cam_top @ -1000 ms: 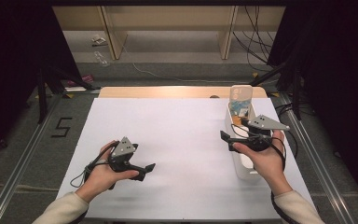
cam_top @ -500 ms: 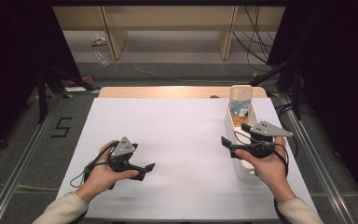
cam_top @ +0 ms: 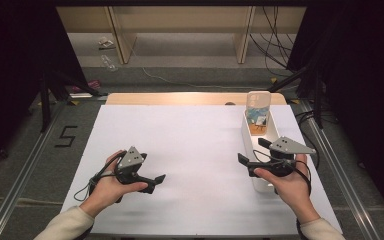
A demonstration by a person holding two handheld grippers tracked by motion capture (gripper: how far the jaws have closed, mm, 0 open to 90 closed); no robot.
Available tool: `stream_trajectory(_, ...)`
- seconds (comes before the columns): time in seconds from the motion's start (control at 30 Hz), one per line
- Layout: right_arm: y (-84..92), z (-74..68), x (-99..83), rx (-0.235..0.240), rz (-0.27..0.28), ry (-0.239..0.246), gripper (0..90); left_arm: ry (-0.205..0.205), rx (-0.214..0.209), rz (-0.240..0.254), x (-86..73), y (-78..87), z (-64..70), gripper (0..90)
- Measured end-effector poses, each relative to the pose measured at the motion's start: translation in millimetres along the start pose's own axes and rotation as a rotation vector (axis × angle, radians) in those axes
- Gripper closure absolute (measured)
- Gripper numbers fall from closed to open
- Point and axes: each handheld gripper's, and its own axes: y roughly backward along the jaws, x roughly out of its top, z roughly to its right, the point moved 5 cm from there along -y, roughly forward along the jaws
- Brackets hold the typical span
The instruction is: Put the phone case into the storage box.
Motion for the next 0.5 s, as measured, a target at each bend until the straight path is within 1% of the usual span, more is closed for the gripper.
stream_trajectory(0.07, 1.2, -1.0, -2.0, 0.001, 0.004, 0.009, 10.5, -0.001, -0.001, 0.002, 0.0, 0.0, 0.4, 2.5)
stream_trajectory(0.2, 3.2, -3.4, -5.3, 0.012, 0.009, 0.008, 10.5, -0.002, 0.000, 0.000, 0.0, 0.3, 0.5, 2.5)
stream_trajectory(0.5, 7.4, -6.2, -9.5, 0.018, 0.020, 0.012, 10.5, -0.002, -0.001, 0.001, 0.0, 0.6, 0.9, 2.4)
